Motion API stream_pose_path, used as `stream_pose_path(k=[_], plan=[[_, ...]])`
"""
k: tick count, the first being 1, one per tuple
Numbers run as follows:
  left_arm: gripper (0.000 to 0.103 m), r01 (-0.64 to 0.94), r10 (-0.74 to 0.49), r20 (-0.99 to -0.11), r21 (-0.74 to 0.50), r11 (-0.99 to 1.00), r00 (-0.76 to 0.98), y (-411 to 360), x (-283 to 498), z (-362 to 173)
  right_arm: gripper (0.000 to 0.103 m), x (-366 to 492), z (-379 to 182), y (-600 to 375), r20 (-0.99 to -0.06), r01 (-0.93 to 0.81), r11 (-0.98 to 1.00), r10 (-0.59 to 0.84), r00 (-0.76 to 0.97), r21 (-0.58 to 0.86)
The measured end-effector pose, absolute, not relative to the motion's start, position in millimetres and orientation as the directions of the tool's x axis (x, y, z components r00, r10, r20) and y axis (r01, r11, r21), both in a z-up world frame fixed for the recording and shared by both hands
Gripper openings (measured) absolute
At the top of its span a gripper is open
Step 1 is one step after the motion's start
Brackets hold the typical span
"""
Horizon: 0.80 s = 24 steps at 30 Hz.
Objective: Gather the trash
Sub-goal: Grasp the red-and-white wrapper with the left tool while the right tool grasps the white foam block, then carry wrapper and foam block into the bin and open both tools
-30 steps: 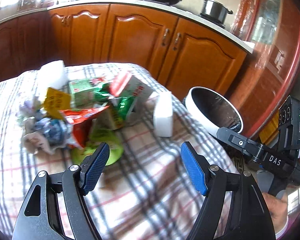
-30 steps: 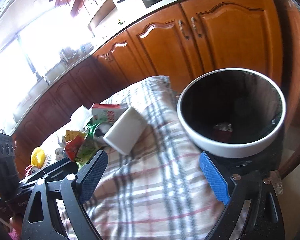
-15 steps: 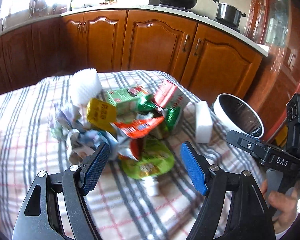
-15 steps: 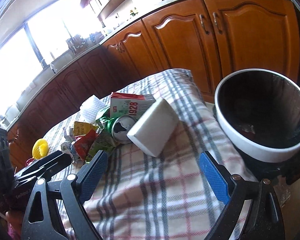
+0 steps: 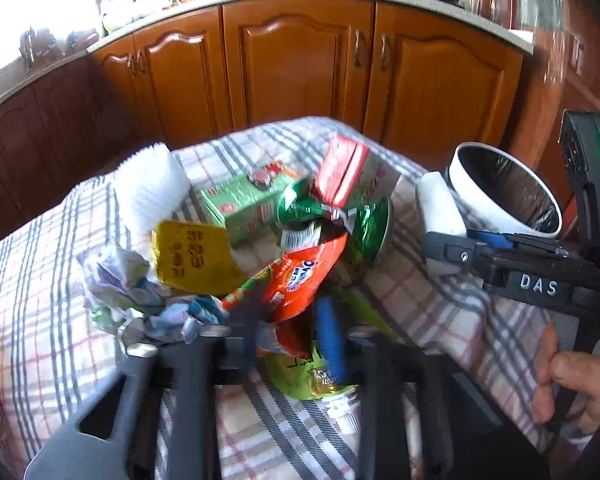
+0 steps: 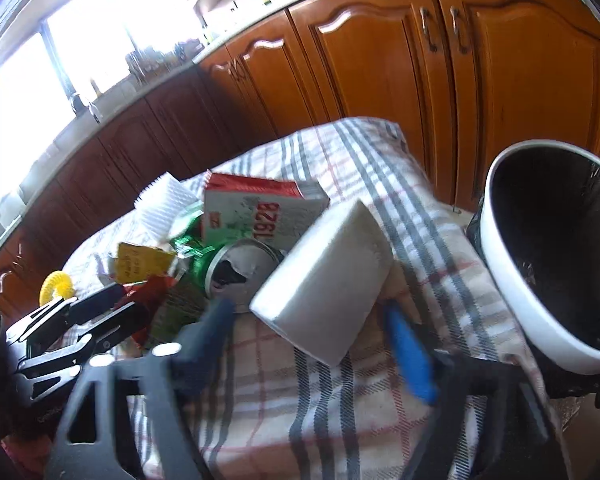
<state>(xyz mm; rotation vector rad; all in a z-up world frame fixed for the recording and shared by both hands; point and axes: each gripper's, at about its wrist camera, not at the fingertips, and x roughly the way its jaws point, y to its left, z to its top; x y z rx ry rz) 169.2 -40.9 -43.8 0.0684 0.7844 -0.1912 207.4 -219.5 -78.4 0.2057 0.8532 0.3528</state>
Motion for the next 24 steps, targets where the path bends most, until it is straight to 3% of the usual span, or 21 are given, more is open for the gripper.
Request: stream_pose_path(k=[4,7,16,24], plan=[[0.006,0.184,-0.162,-0.689,-0.042,0.982,0.706,-33.4,164.0,-41.0,0.037,198.9,-78.7,-224.3,-0.686,-0.224,0.920,0.388,0.615,0.320],[0.005,0.170,-0.179,-0.673,-0.079,0.982,0.718,-26.4,157.0,-33.6,0.033,188.8,-72.4,-231.8,-0.669,-0.227,0.916,0.398,0.628,0.332],[0.004,0.171,-0.249,-0.592,-0.185,0.968,0.766,-28.0,134.0,3.0,0.031,166.1,-54.1,-256.5,-0.628,-0.233,0.907,0.412,0.661,0.350],[0.004,0.256,-0.348,-0.590,-0.237,0.937,0.729,-65.7,132.7,6.4,0.031,147.0,-41.5,-283.6,-0.603,-0.215,0.909,0.401,0.689,0.358]])
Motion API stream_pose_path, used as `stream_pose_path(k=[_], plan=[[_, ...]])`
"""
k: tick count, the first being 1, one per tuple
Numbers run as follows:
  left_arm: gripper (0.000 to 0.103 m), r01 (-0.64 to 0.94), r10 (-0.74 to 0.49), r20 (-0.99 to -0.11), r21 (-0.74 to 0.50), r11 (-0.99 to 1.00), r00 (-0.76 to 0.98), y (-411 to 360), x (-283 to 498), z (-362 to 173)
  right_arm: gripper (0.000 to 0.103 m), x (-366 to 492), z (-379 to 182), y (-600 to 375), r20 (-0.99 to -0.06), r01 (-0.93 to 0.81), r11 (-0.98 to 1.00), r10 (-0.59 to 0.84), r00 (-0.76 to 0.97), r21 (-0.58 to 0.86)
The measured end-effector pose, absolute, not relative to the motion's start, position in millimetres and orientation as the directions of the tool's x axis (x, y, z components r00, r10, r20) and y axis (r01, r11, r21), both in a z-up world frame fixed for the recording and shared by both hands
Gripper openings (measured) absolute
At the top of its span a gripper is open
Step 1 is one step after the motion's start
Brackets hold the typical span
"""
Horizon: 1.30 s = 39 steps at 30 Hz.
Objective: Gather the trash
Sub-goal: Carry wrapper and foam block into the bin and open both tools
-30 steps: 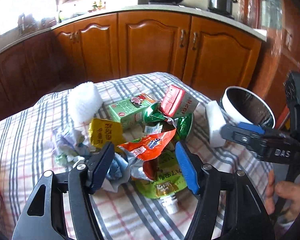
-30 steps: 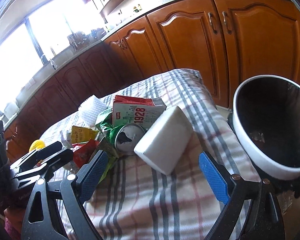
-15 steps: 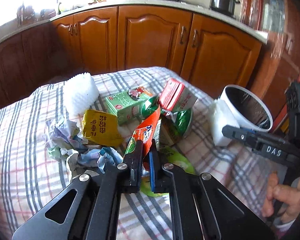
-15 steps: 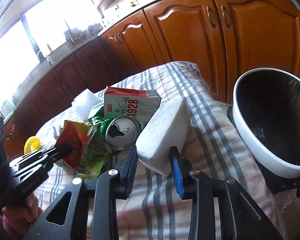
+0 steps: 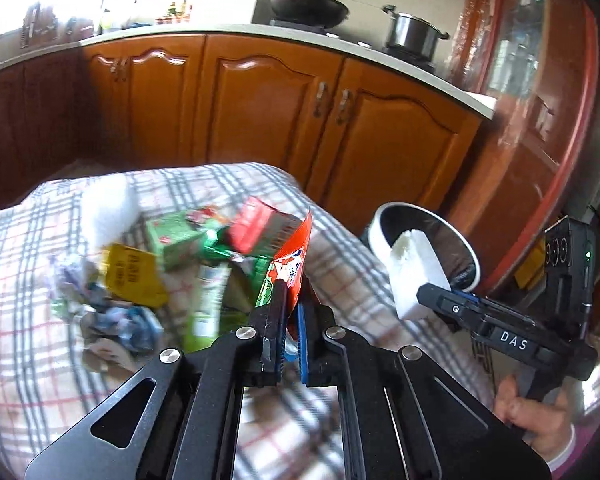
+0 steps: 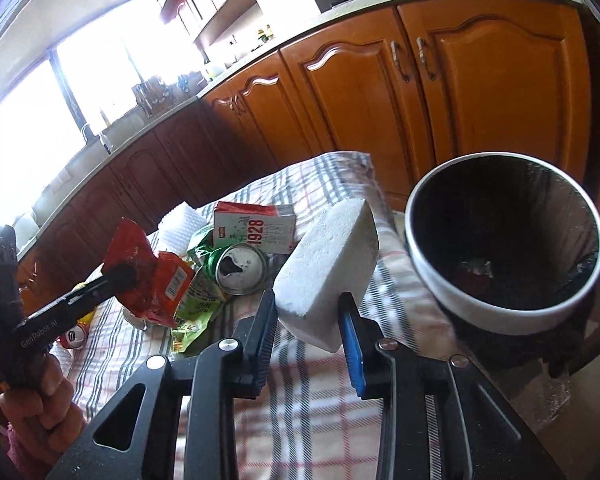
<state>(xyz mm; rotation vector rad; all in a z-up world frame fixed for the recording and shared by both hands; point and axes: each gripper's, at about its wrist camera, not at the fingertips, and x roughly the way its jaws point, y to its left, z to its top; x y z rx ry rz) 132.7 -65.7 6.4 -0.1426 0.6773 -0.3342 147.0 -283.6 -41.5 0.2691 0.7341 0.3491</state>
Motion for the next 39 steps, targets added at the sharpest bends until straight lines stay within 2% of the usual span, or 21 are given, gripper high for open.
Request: stream_pose_path(k=[19,39], plan=[[0.004,0.371,-0.453,-0.607,-0.265,0.890,0.653,-151.0,155.4,-0.1,0.031,137.1,-36.9,-351.5,-0.600,-0.107,0.929,0.313,0.736,0.354],[0.004,0.451,-0.520,-0.603,-0.278,0.848,0.605,-224.1,208.2,12.4,0.032,170.2,-38.0,-408.1,-0.610,-0.033,0.942,0.243,0.754,0.334]])
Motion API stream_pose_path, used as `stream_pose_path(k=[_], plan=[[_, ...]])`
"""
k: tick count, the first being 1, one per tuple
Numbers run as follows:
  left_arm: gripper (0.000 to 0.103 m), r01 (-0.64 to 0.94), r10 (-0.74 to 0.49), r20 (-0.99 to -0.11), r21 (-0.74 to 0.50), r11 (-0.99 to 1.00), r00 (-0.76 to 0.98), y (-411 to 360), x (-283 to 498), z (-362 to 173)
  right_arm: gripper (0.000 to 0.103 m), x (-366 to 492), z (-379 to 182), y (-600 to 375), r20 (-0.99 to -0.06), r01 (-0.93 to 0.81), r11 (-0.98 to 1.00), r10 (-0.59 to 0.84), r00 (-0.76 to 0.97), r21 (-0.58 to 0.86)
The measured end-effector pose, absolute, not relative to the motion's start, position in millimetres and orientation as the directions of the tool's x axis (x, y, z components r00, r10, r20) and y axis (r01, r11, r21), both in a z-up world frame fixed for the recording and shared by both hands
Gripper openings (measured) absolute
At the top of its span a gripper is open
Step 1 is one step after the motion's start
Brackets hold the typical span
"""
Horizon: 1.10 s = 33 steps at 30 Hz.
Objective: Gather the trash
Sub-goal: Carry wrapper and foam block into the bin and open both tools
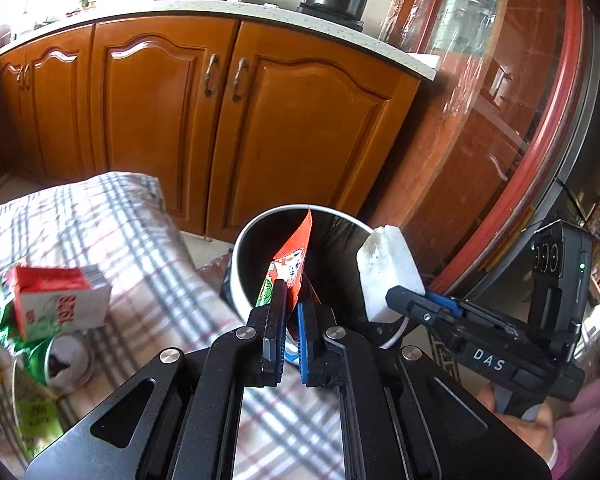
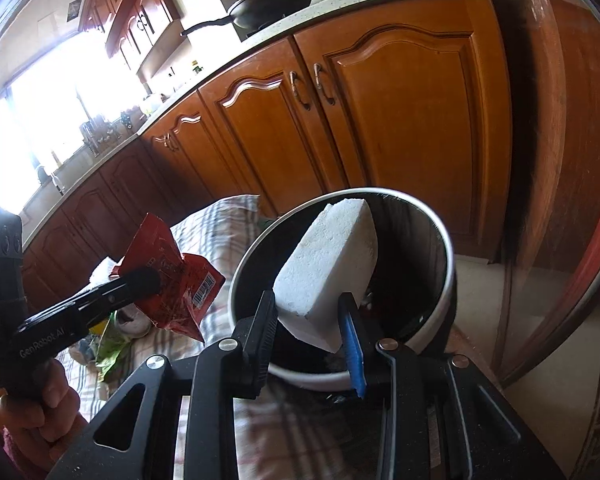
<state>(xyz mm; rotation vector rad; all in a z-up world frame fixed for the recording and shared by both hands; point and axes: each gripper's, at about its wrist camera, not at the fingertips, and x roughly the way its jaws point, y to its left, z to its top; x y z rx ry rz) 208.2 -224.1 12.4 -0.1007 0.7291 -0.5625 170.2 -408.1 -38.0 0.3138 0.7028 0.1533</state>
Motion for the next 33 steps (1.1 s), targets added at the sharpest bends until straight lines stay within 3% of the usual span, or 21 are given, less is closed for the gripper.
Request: stream_pose_path(k=[13,15,20,25,27,29,33], plan=[[0.004,0.448,-0.518,-0.641,-0.289,0.846,0.566,-259.4,242.4,-6.9,0.035,190.0,-48.5,-427.9,-0.642,-0.015,0.950,0.223,0.734,0.313],[0.011,0.439,-0.513,-0.656,-0.293,0.849,0.554,-261.8,246.1,-11.9,0.037,192.3,-51.0,-430.4,-0.648,-0.013,0.950,0.222,0.729,0.311],[0.039,0.419,-0.510,-0.664,-0.310,0.853,0.546,-258.6,245.9,-18.2,0.058,195.2,-55.3,-438.5,-0.651,-0.009,0.941,0.240,0.720,0.337],[0.046,0.418,-0.501,-0.658,-0.297,0.858,0.562,-247.7,230.7,-16.9,0.066,189.9,-53.2,-440.5,-0.637,-0.006,0.935,0.247,0.730,0.356],[0.052,0.412,-0.495,-0.650,-0.291,0.863,0.577,-239.3,221.3,-15.5,0.075,186.1,-51.4,-438.5,-0.629,-0.007,0.931,0.253,0.735,0.365],[0.055,0.405,-0.491,-0.642,-0.291,0.867,0.589,-229.6,210.6,-15.2,0.095,180.7,-49.2,-434.2,-0.617,-0.012,0.926,0.260,0.743,0.377],[0.057,0.379,-0.478,-0.634,-0.298,0.876,0.608,-204.7,189.4,-16.0,0.101,172.5,-45.4,-422.8,-0.596,-0.024,0.915,0.281,0.752,0.402]])
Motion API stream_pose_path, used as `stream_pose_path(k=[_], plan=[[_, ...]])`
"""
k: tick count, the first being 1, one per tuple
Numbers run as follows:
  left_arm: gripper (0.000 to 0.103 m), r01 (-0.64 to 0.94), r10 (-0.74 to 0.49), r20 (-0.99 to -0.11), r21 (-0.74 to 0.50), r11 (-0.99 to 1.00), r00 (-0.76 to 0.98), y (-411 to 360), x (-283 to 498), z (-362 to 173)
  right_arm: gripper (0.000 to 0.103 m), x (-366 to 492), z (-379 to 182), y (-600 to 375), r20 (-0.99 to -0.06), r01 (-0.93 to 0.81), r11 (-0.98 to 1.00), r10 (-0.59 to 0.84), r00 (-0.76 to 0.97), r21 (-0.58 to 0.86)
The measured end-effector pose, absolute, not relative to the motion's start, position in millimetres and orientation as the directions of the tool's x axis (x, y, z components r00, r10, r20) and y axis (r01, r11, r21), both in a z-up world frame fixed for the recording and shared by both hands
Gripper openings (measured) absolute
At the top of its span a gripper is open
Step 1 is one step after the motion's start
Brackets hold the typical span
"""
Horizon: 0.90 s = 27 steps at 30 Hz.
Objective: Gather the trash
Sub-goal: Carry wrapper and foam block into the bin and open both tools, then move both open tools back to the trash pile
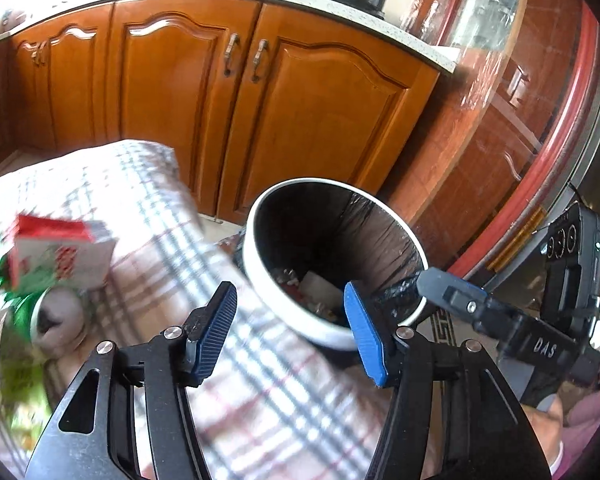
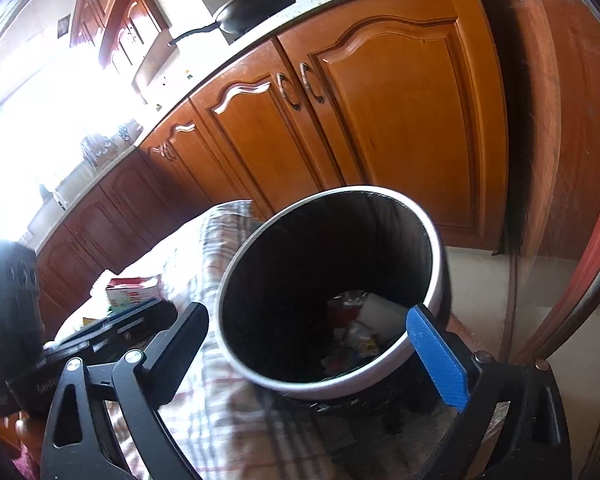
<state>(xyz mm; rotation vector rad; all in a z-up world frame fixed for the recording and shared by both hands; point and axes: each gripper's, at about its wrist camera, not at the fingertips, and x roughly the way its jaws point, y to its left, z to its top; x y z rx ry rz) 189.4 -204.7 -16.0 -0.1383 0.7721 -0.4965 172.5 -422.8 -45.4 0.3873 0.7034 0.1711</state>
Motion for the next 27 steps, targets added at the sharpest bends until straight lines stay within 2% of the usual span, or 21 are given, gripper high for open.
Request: stream_pose_path(k=[9,27], plan=[[0.057,0.302,-0.427,-0.630,-0.302,0.904,0.648,-140.2,143.4,-22.4,0.101,148.9,-40.8,-377.5,-0.575,-0.086,0.904,0.337,0.746,0.419],[0.057,0.091,-0.288,-0.623,-0.328,0.940,0.727,-15.7,88.5,-29.7,0.101,123.4,-49.2,-260.5,-0.611,-0.261,0.878,0.469,0.638,0.402]])
